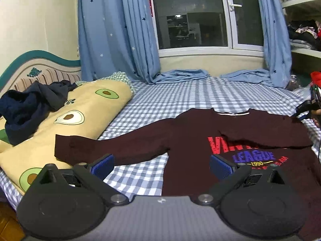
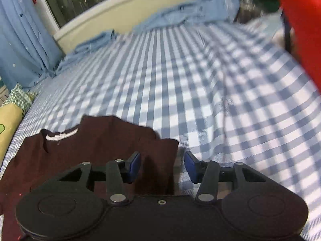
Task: Fold small clothes
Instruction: 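Lay the sleeve down and fold that side panel inward with the right gripper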
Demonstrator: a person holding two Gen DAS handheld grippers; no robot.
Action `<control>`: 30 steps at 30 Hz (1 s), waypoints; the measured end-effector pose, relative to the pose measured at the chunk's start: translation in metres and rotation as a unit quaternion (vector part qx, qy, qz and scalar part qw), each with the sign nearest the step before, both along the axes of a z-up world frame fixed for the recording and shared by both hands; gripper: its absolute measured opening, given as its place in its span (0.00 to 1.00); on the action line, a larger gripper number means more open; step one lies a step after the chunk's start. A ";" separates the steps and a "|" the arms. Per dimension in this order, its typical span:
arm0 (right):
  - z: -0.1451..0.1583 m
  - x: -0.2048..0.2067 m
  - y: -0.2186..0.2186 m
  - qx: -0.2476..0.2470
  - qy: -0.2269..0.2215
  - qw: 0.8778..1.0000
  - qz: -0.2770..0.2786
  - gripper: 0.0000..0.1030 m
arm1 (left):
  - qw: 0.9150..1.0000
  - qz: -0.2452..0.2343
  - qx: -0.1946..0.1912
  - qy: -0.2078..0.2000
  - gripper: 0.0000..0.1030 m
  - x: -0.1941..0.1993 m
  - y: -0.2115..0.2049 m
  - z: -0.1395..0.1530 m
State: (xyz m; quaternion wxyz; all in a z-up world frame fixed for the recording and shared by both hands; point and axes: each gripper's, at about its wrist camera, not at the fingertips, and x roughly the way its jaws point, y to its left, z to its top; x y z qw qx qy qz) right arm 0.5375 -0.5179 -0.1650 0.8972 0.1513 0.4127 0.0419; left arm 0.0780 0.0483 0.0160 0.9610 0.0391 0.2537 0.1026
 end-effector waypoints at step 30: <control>-0.019 -0.168 -0.039 0.141 -0.076 0.987 0.011 0.51 | 0.998 -0.059 -0.002 -0.014 0.99 -0.011 -0.033 0.010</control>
